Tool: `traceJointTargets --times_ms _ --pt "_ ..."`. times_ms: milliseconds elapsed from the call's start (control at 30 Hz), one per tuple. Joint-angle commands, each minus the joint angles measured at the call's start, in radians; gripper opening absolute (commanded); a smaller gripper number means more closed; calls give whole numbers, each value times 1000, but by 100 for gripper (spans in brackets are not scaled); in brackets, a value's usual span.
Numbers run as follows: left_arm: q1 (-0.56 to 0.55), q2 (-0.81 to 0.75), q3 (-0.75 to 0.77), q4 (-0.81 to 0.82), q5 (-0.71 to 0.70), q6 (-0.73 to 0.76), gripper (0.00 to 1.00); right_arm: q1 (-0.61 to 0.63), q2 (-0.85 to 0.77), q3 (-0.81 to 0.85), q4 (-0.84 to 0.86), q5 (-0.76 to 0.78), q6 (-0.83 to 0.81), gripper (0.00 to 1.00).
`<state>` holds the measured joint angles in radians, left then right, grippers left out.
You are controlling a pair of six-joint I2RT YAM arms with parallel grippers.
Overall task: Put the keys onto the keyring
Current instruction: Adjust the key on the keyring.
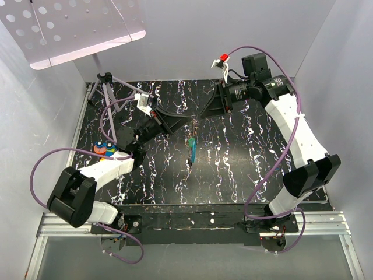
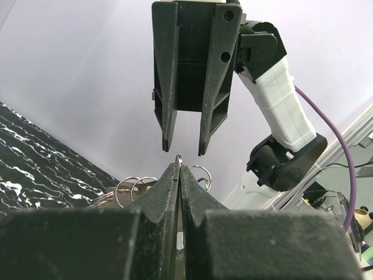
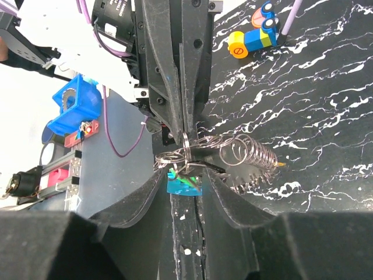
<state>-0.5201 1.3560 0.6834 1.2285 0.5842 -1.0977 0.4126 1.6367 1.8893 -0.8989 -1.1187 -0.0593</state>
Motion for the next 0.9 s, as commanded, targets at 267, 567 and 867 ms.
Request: traceJointTargets --times_ms 267,567,867 --pt "2 -24 25 80 -1 -22 0 35 29 45 91 -3 52 39" --pt "2 -28 27 71 -10 -19 0 52 25 22 98 -6 74 28" --pt "2 -32 21 62 -24 -18 0 69 29 14 104 -26 82 25"
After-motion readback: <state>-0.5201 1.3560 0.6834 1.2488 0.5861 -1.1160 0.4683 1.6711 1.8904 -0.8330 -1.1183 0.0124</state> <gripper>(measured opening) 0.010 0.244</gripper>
